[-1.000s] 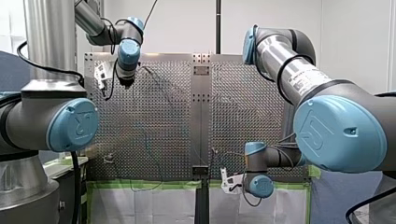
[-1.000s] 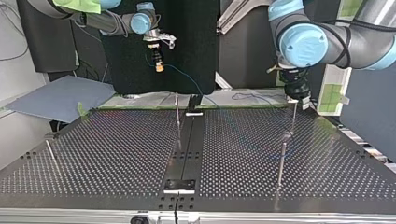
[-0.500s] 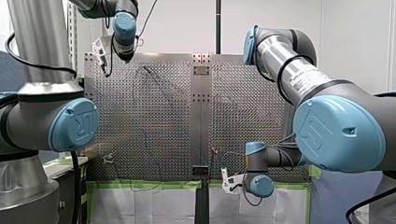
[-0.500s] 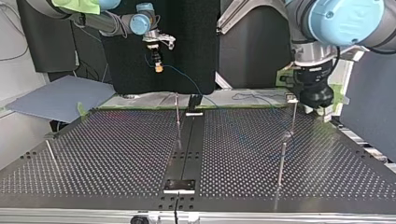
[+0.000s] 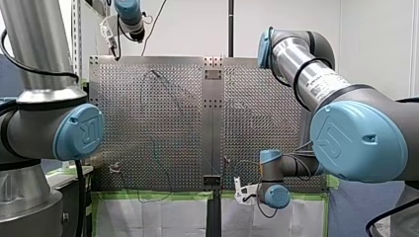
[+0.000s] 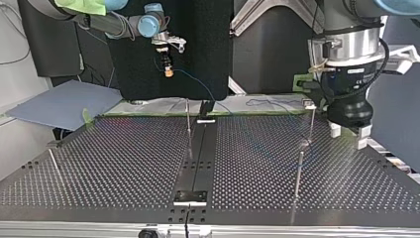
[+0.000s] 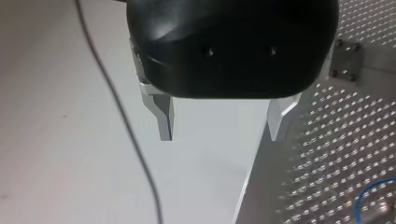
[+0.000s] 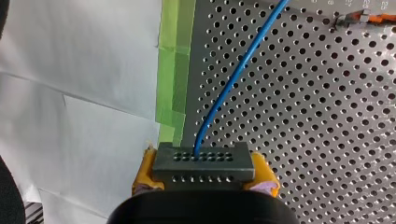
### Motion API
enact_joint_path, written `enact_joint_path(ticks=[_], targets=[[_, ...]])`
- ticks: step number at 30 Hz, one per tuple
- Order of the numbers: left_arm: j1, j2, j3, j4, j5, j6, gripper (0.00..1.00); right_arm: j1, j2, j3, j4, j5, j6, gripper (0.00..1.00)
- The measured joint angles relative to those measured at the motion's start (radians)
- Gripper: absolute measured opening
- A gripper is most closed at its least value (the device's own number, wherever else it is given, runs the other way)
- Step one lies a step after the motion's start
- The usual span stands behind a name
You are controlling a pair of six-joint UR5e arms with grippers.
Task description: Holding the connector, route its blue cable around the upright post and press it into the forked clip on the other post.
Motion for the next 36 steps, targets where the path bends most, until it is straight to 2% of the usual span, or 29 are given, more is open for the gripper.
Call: enact_joint_path(ticks=[13, 18, 21, 28, 36], targets=[[-0.010, -0.078, 0.004, -0.012, 0.119, 0.032, 0.98, 0.005, 0.000, -0.010, 0.019, -0.001, -0.001, 0.00], [-0.011, -0.087, 0.002, -0.015, 0.153, 0.035, 0.98, 0.006, 0.000, -0.016, 0.027, -0.001, -0.002, 0.00], [-0.009, -0.096, 0.002, -0.013, 0.157, 0.035, 0.98, 0.007, 0.000, -0.018, 0.028, 0.000, -0.002, 0.00], [-0.004, -0.129, 0.001, -0.013, 0.130, 0.039, 0.98, 0.008, 0.000, -0.019, 0.028, 0.000, -0.003, 0.00], [0.000, -0.133, 0.001, -0.014, 0.125, 0.041, 0.98, 0.008, 0.000, -0.019, 0.029, 0.000, -0.004, 0.00]])
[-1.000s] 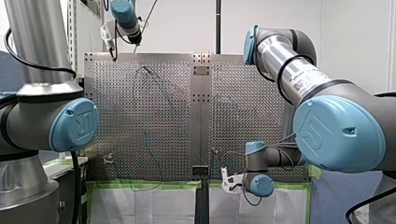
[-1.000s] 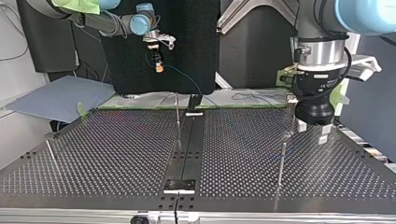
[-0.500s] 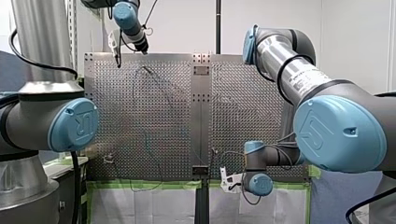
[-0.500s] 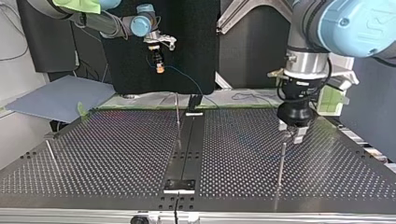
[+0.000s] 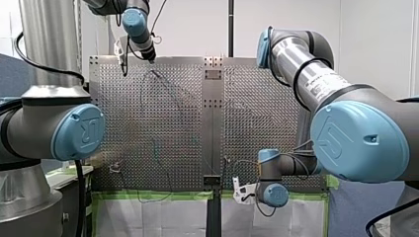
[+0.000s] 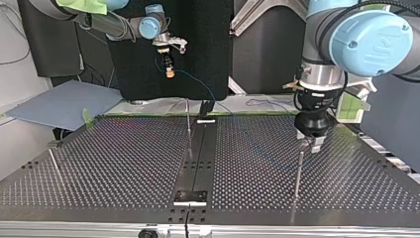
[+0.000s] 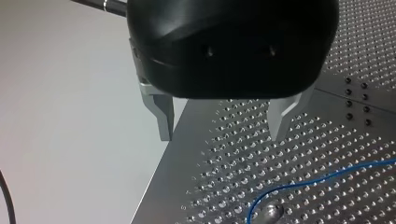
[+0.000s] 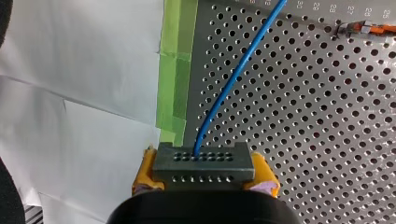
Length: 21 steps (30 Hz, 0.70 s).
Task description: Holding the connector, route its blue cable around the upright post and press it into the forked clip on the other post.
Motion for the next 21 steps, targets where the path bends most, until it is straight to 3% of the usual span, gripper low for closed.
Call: enact_joint_path(ticks=[21], targets=[[-0.004, -0.044, 0.000, -0.013, -0.031, 0.004, 0.98, 0.000, 0.000, 0.000, 0.009, 0.000, -0.003, 0.00]])
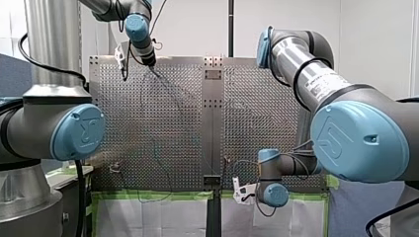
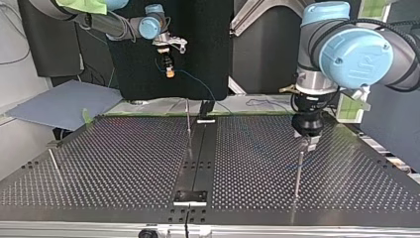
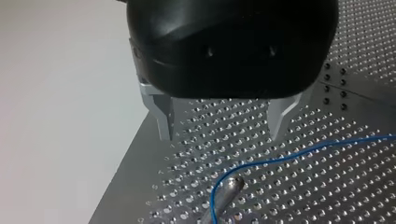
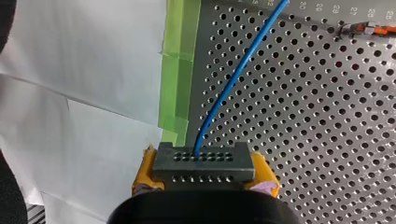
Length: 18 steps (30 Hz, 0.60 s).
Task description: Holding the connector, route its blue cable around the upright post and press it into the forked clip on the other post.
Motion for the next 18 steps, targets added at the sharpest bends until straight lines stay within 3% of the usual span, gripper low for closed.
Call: enact_joint_path(ticks=[7, 18], targets=[[0.005, -0.001, 0.000, -0.010, -0.030, 0.000, 0.98, 0.000, 0.000, 0.000, 0.001, 0.000, 0.000, 0.00], [0.006, -0.001, 0.000, -0.011, -0.041, -0.001, 0.98, 0.000, 0.000, 0.000, 0.001, 0.000, -0.001, 0.00]])
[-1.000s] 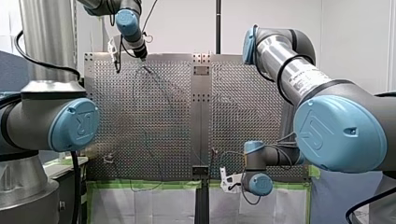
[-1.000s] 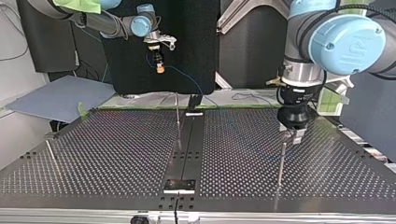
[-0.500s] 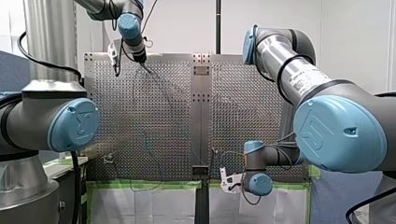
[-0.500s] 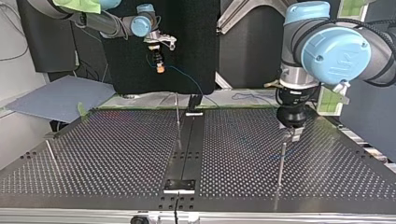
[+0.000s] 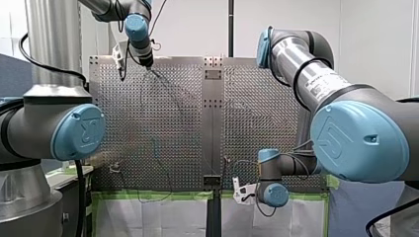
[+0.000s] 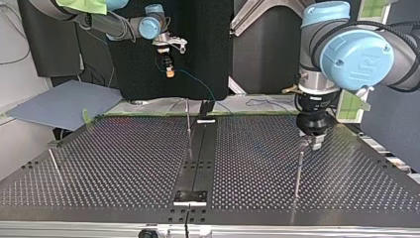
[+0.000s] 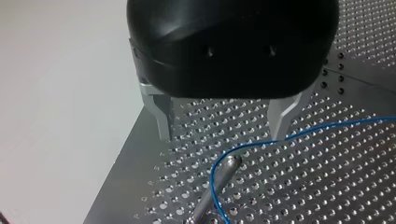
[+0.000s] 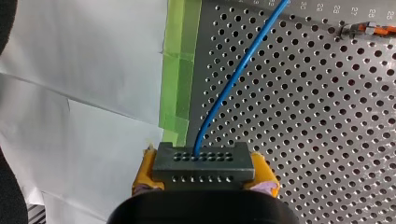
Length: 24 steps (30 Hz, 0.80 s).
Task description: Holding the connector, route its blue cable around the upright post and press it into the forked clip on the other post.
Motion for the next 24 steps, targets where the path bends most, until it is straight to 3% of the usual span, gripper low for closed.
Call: enact_joint_path(ticks=[9, 17, 24], targets=[[0.025, 0.000, -0.028, 0.055, -0.058, -0.033, 0.98, 0.000, 0.000, 0.000, 0.004, 0.000, -0.003, 0.00], [0.084, -0.009, -0.054, 0.126, -0.007, -0.101, 0.98, 0.000, 0.000, 0.000, 0.009, 0.000, -0.005, 0.00], [0.119, -0.056, -0.055, 0.187, 0.054, -0.162, 0.98, 0.000, 0.000, 0.000, 0.011, 0.000, -0.006, 0.00]])
